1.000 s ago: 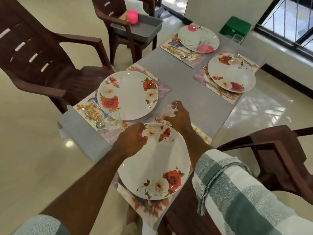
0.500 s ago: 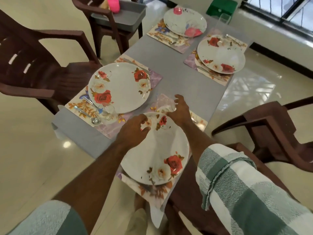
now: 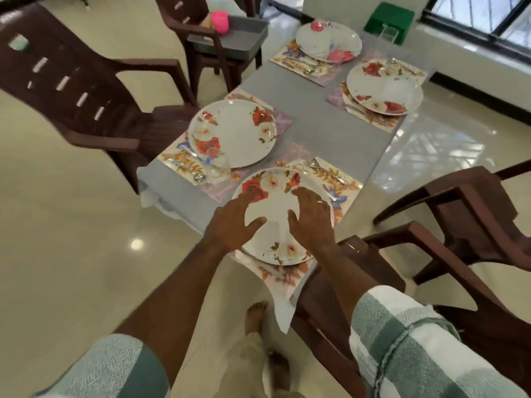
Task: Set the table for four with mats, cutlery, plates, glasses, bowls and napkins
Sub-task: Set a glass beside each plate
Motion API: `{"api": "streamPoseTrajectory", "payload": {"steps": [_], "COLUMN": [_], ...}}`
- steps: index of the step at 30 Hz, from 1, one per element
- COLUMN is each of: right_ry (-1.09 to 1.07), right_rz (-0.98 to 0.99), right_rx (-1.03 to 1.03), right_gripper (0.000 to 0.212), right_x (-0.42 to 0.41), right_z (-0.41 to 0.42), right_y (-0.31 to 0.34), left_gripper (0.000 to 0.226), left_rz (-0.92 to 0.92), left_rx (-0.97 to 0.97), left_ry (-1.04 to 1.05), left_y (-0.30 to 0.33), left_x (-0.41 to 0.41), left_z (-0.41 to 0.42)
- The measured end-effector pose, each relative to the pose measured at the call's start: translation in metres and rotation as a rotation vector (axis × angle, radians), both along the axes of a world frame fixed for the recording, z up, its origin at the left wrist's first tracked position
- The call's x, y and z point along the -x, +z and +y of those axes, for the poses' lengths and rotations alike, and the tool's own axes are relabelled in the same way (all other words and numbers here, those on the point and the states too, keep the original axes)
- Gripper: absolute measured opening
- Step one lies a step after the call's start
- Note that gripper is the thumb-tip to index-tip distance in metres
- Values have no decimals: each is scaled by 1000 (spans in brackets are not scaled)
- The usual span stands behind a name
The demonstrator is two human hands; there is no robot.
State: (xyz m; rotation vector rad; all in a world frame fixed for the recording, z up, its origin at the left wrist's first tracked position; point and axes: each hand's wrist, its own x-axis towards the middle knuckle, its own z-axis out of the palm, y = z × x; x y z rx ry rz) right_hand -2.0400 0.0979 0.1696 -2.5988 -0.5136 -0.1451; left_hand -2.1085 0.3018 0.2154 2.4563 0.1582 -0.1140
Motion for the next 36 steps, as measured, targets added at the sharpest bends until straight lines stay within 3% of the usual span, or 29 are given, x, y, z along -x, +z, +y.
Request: {"api": "streamPoseTrajectory", "payload": {"steps": [3,5,14,18,26,36], "right_ry": [78,139,451,548,496,393], "right_rz": [-50,-61,-116,-52,29,8], "right_rx": [65,58,-2,131,156,159], "right_gripper": [60,65,61,68,63,61], "right_x": [32,50,112,120,152,80], "right_z": [29,57,225,323,507,698], "right_y": [10,18,58,63,77,96], "left_gripper": [86,91,77,77,76,74], "left_rz": [-10,16,48,20,44,-11], "left_rx": [-179,-269,-339,-352,-316,-299], "left_ry": [24,62,344,391,356,262], "left_y": [13,18,62,66,63,68], "left_x": [53,86,176,186,212,130], "left_z": [18,38,166,253,441,646]}}
